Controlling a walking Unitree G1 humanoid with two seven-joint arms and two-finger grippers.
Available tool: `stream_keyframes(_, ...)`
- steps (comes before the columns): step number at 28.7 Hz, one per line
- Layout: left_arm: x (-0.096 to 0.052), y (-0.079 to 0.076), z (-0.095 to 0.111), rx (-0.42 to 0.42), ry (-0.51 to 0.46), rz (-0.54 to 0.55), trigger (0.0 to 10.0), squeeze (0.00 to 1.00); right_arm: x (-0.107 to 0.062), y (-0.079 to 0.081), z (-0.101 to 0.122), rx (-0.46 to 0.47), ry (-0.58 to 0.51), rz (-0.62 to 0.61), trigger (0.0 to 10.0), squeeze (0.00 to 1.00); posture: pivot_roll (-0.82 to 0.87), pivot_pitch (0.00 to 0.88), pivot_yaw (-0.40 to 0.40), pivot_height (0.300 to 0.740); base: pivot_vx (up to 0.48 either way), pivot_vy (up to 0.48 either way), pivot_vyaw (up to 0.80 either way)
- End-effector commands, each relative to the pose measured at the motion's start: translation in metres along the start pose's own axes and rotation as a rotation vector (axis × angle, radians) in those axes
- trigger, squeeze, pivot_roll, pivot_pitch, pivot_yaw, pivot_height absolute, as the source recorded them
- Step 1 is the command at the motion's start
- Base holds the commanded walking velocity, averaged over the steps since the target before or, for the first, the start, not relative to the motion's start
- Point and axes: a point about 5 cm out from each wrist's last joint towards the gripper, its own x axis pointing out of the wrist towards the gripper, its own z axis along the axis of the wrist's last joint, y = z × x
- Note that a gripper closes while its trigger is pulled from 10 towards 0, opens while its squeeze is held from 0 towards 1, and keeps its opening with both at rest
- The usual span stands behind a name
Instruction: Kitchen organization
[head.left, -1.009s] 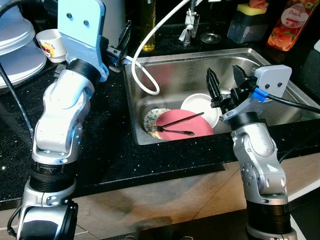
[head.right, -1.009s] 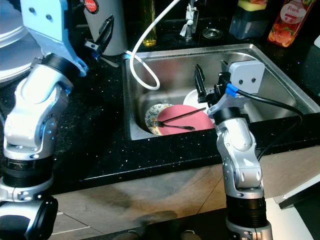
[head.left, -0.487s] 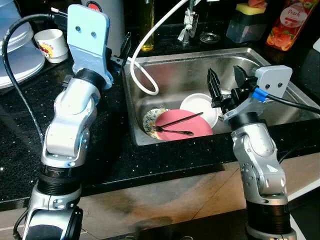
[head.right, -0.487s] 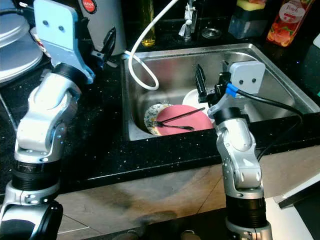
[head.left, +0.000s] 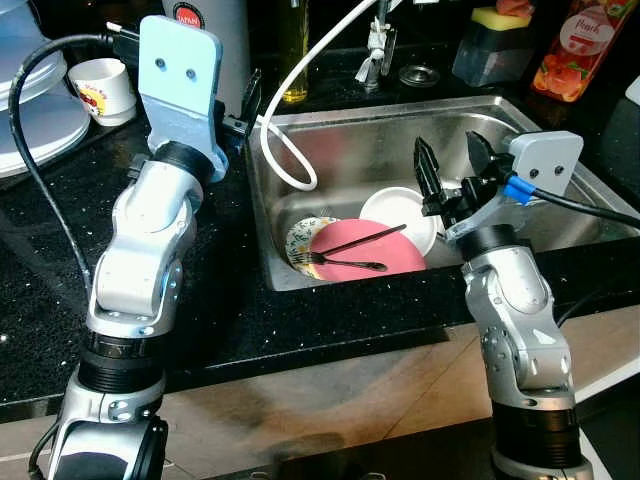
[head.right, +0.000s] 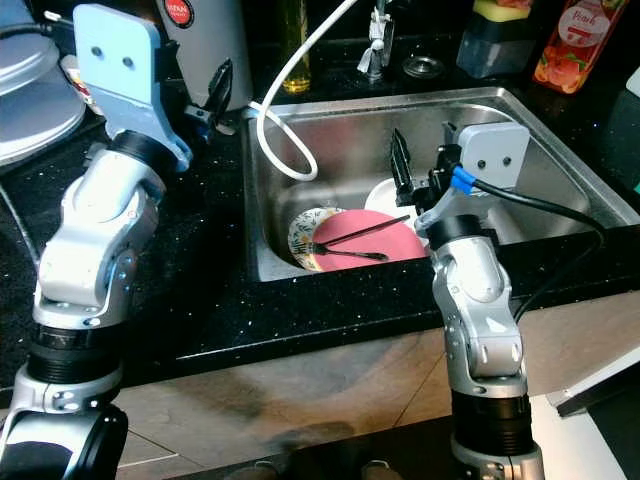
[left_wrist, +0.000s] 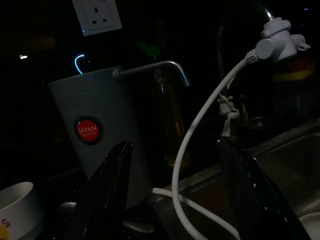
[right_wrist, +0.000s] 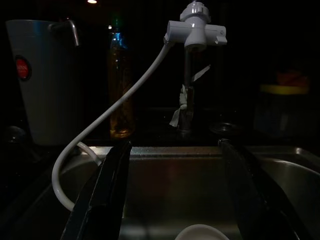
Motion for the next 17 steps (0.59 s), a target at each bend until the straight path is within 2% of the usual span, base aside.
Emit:
stream_keyframes(1,-0.0019,-0.0007,-0.0079,-0.001,0.025,0.005,10.0,0.00,-0.0013,-0.0006,-0.0045,0.010,0.011,-0.008,10.0,0.00,0.10,0.094,0.032,0.740,0.000,0.000,0.00)
stream_keyframes(17,-0.0018,-0.0007,-0.0122,-0.007,0.043,0.011,10.0,0.00,-0.0009,-0.0015,-0.0040,0.011,0.010,-0.009,10.0,0.00,0.10,0.093,0.031,0.740,0.000,0.000,0.00)
